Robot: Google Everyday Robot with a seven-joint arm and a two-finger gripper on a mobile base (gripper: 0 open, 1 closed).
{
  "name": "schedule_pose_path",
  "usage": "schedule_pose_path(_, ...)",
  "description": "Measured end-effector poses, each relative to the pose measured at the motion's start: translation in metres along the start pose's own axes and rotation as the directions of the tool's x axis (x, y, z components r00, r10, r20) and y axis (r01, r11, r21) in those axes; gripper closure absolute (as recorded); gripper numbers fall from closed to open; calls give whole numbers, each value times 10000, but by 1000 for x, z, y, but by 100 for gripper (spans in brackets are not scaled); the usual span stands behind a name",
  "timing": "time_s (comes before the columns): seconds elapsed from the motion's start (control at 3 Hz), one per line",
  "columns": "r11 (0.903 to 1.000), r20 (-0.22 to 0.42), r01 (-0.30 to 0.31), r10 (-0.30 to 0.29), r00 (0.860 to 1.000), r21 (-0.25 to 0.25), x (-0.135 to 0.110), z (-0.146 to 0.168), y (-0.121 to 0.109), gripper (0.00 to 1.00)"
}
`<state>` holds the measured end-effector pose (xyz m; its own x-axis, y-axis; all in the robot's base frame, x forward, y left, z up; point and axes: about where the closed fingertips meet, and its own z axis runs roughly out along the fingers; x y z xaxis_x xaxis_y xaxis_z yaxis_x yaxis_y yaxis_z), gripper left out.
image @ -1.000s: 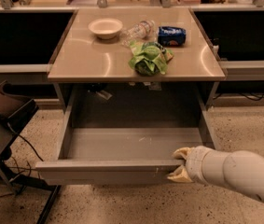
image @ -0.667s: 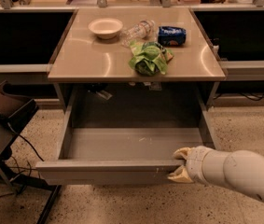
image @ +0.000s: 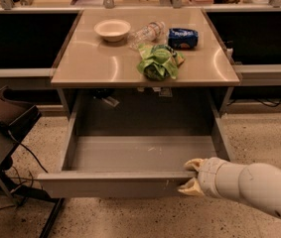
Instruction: Open top drawer
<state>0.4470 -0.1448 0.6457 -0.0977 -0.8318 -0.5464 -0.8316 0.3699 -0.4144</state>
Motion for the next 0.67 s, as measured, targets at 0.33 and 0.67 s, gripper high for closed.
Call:
schedule_pose_path(0.33,10000,34,-41,41,10000,21,0,-2,3,100)
schedule_pose_path(0.67,10000,34,-42,42,10000,21,0,-2,3,100)
